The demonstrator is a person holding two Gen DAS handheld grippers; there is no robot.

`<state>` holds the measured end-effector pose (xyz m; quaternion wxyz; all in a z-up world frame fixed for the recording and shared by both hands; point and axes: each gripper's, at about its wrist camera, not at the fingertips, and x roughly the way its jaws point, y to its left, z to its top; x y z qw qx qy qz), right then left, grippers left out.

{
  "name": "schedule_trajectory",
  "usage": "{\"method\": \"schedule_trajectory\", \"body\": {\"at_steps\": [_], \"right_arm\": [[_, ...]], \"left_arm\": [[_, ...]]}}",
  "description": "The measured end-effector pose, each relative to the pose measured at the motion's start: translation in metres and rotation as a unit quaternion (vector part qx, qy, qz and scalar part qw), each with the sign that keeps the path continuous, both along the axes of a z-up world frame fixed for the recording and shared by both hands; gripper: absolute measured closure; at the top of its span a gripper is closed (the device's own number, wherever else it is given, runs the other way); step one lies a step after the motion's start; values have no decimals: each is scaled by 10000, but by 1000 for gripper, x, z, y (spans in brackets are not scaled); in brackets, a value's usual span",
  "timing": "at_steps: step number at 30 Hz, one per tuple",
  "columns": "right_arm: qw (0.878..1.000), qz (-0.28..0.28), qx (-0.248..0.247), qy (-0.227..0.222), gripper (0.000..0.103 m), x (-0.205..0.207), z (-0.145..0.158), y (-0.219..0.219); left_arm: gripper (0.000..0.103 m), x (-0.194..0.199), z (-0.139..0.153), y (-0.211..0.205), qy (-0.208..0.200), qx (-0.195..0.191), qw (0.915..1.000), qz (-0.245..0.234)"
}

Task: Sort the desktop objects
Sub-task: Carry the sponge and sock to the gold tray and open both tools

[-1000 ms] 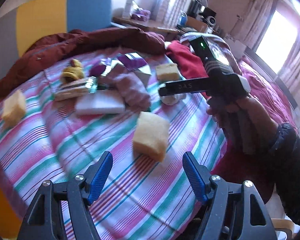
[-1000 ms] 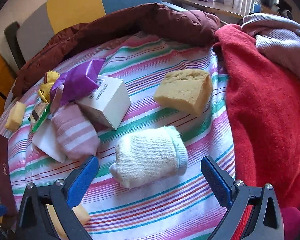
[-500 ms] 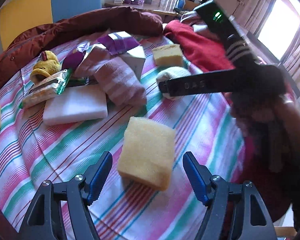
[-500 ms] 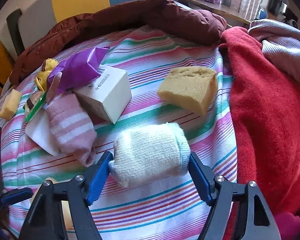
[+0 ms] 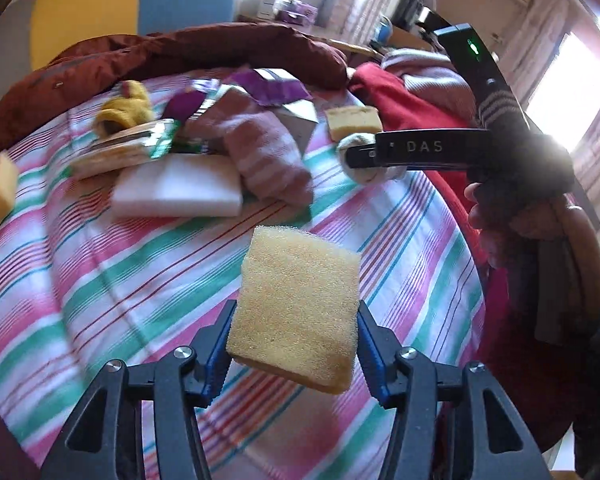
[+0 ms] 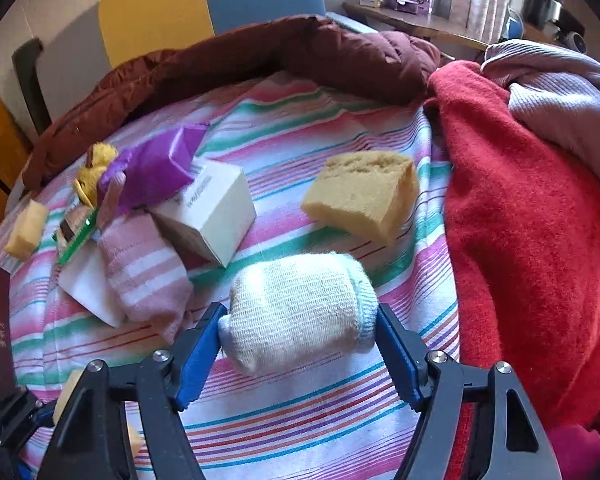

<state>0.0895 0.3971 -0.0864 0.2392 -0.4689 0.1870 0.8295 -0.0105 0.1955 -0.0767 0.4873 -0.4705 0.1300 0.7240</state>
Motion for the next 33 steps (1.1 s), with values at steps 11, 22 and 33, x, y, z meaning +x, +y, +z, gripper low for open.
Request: {"method": "schedule_trajectory", "body": {"at_steps": [11,22,33], "right_arm": [[9951,430,-256,857,29,1,26,-24],[9793,1480,-622,1236,29,-27,56,-126],[9258,3307,-1272,1318,29,-92,71,-297]], "left_arm": [[47,-9,36,-78,261,201,9945,998],[47,-36,72,-184,551,461,9701,2317],[47,-75,66,-308,662,261,9172,3920]]}}
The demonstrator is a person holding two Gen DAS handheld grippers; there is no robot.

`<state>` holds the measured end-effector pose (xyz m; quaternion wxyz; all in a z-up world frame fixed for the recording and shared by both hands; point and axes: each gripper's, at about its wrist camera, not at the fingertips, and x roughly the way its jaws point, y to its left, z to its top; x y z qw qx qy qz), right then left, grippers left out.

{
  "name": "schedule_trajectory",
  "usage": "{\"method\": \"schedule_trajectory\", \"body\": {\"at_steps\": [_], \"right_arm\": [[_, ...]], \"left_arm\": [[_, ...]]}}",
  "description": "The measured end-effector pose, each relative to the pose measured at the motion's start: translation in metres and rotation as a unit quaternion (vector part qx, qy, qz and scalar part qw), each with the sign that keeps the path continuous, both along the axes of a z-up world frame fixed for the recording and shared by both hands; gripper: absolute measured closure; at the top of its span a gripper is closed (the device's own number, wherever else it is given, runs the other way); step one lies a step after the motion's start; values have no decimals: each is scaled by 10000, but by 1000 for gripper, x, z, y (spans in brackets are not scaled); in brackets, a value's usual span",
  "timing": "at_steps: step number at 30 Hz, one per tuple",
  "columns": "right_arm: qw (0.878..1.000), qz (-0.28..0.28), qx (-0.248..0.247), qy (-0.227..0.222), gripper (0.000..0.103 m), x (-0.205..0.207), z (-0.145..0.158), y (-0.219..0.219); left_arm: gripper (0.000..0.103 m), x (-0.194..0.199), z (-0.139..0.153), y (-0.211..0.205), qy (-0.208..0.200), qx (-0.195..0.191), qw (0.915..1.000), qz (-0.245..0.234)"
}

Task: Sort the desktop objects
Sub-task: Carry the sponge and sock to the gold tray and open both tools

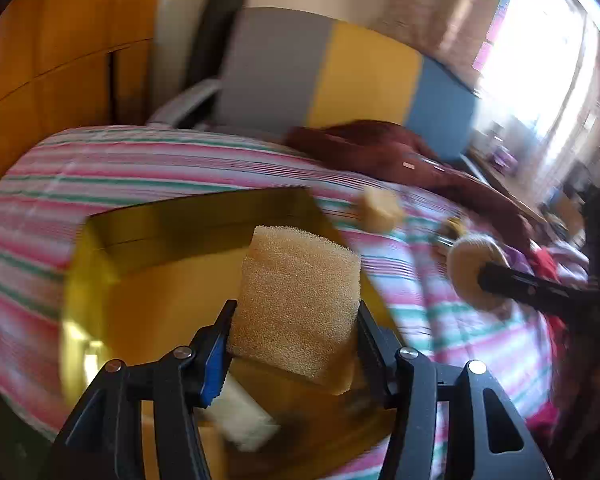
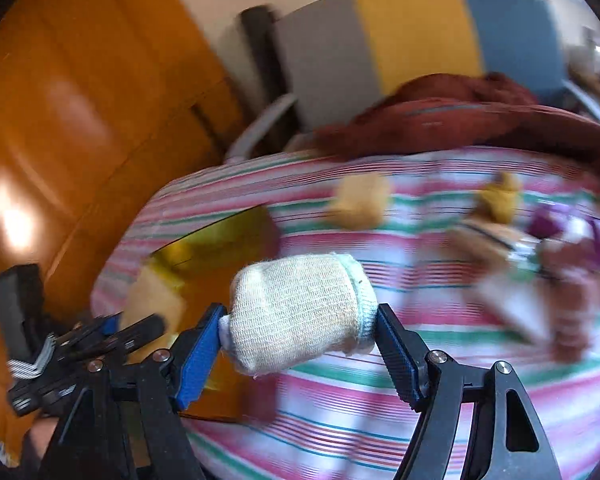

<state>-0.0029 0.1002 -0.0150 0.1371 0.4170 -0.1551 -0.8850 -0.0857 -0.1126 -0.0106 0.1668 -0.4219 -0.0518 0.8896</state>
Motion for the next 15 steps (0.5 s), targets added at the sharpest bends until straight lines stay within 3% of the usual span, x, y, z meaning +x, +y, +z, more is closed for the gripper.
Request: {"method": "schedule_trajectory", "body": {"at_steps": [5,9,15], "right_arm": [[9981,553,-254,-139,25,-34,-2,-68],[9937,820,-755,-61,9,-49,4,-104],[9935,917,-656,-172,1,-39,-3,-123]], "left_arm": [[43,-16,-10,-45,-90,-232,9971,726],[21,-17,-20,-71,-256,-161,9941,1043],[21,-2,-29,-89,-217,-217,9912,1285]]}}
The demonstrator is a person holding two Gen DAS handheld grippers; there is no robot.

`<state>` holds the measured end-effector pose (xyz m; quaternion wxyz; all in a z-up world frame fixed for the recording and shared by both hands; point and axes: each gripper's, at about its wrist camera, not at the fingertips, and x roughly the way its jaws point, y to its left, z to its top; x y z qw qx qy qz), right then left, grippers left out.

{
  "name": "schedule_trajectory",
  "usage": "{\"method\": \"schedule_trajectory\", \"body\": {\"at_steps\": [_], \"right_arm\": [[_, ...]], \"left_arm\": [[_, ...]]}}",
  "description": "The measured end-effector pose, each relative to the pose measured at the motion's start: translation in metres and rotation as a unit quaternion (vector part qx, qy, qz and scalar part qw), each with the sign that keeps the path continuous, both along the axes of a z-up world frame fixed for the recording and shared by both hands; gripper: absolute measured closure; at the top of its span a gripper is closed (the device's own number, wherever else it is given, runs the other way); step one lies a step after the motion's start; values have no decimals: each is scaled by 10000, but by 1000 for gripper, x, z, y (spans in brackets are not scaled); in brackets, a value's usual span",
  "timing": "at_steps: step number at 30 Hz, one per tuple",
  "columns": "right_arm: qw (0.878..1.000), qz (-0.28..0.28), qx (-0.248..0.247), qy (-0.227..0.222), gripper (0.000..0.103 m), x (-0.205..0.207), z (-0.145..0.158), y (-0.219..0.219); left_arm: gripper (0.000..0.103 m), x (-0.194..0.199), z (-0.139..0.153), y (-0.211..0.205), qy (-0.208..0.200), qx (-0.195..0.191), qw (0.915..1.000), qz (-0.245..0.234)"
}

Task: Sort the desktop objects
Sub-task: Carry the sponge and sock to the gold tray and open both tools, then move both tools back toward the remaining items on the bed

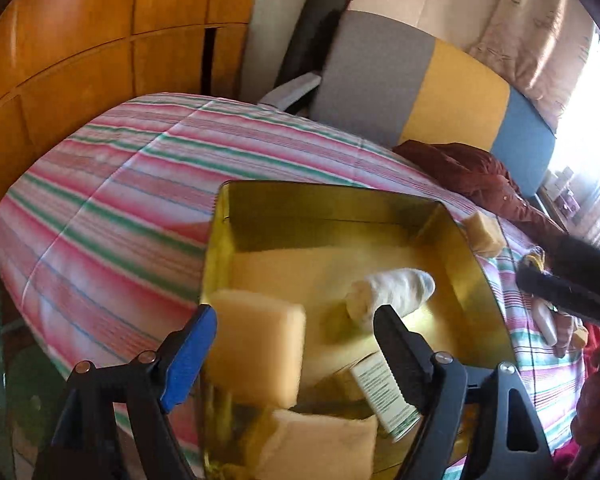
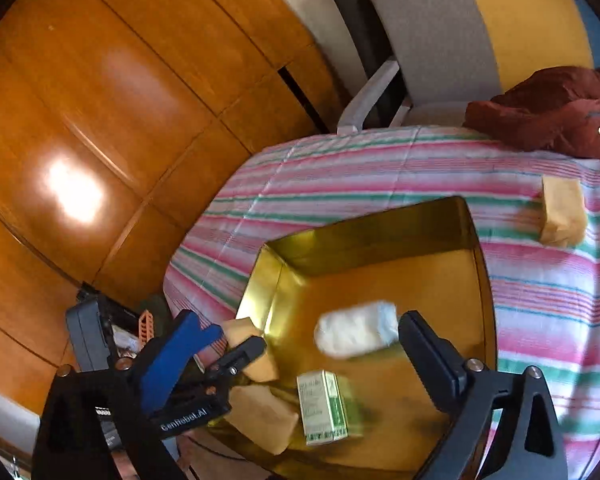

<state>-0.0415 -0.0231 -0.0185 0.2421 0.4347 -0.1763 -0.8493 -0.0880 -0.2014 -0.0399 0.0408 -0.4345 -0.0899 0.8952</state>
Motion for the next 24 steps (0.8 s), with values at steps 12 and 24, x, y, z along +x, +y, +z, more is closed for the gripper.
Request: {"method": "schedule_trajectory", "body": {"at_steps": [12,24], "right_arm": [[9947,-405,939,94,1,43,-14,7],[9821,-589,1723,482,1,71,-16,8]], "left_arm": [[21,30,17,9,391,-334,9986,84],[22,43,25,26,381,-608,9973,132]]}}
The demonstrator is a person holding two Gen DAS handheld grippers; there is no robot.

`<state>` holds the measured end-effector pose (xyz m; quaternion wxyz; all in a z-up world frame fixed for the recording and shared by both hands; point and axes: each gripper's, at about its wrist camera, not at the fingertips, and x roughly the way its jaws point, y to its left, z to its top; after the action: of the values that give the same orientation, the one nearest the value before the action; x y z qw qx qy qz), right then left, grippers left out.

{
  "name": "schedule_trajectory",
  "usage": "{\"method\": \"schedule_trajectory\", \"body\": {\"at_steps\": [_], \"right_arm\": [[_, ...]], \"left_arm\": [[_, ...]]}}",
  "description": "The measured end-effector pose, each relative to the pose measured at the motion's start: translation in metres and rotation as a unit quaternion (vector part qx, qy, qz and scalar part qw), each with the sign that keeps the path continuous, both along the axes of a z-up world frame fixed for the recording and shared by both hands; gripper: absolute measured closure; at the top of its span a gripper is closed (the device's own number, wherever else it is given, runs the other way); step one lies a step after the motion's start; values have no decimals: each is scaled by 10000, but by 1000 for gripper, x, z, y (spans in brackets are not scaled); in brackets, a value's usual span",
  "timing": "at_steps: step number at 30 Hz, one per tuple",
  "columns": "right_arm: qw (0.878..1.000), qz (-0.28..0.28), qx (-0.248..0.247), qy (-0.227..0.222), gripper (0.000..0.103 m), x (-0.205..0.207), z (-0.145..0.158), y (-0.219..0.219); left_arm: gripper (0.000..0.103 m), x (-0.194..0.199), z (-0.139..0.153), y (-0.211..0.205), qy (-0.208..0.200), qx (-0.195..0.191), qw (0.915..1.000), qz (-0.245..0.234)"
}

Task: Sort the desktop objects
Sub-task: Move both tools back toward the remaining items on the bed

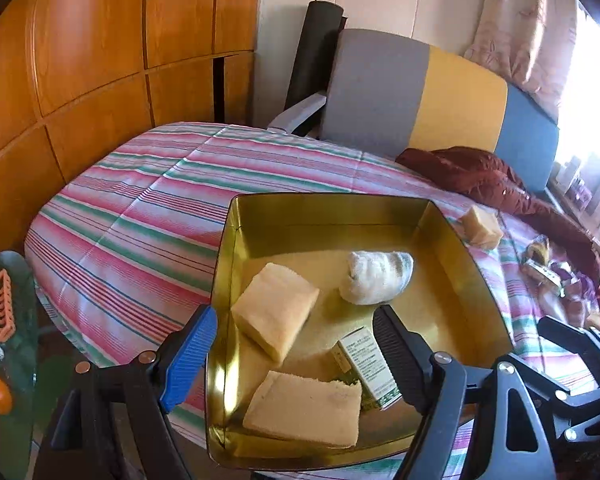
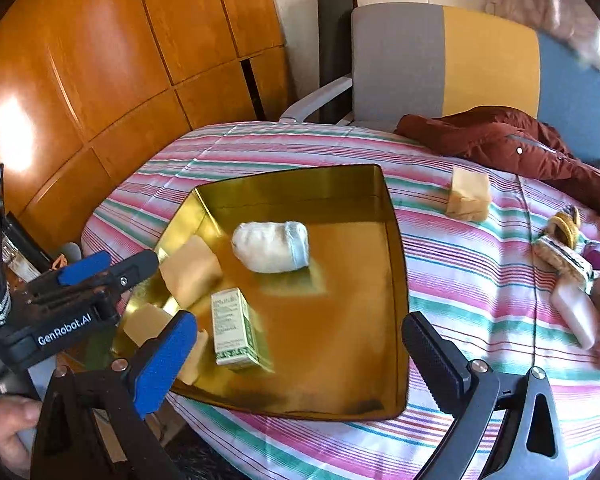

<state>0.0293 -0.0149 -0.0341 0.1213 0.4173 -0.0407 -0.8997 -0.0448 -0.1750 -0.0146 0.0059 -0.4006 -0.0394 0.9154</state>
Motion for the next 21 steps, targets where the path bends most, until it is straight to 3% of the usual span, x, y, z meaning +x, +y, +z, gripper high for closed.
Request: {"method": "schedule_trajectory", "body": {"at_steps": [13,21], "right_arm": [[9993,-352,-62,-49,1,11,-9,33],[9965,-801,-87,-225,1,14,-22,71]], "left_arm": [[23,4,1,28,28,-291,9990,-335],[23,9,10,47,254,-18,9954,-923]]}}
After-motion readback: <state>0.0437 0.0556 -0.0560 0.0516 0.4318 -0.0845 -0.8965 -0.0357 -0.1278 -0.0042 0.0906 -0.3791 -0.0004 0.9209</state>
